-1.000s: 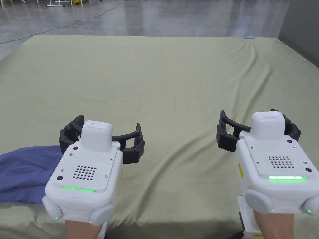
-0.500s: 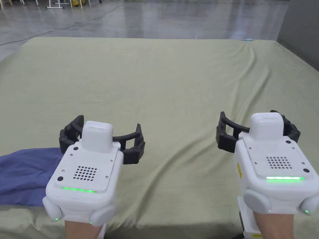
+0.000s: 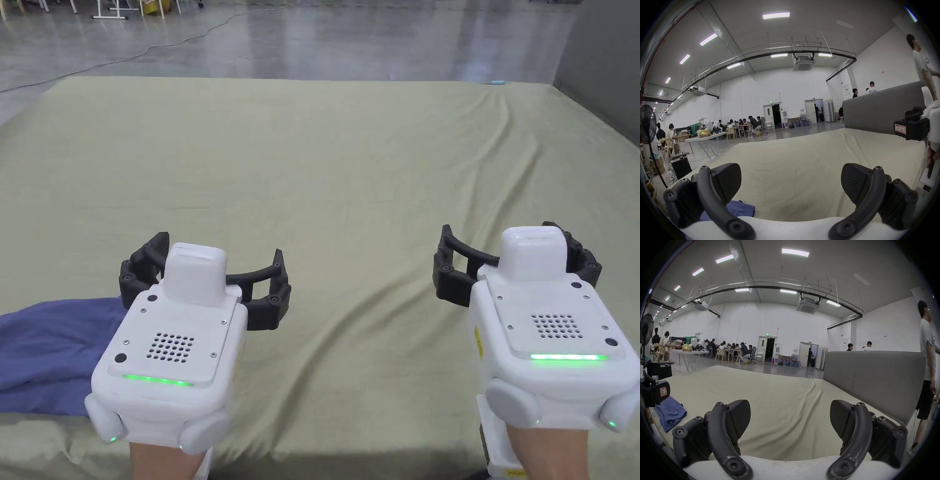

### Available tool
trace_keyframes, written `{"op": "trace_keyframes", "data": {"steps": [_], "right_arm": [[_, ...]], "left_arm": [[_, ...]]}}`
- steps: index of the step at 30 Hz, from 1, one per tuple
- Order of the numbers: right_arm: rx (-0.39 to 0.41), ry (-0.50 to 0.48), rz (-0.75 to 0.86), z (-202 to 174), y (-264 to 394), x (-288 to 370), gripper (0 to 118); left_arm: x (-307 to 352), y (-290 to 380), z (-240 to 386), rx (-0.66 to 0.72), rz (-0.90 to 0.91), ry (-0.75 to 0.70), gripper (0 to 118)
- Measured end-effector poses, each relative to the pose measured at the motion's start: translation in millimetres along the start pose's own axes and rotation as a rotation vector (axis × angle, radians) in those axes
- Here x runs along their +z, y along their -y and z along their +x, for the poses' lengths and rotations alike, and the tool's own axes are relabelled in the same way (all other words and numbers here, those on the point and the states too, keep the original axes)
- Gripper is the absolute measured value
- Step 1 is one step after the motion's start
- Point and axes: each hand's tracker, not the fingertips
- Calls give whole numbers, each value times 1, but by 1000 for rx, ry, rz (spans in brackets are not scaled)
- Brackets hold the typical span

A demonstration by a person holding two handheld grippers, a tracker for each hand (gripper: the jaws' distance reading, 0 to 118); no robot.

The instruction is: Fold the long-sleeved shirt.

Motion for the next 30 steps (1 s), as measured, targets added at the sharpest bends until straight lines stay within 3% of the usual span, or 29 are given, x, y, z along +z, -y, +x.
{"op": "trace_keyframes", "data": {"steps": [30], "right_arm": [[-6, 6, -5, 0, 2, 3, 101]], "left_arm": [[7, -2, -10, 30, 23, 9, 117]]}}
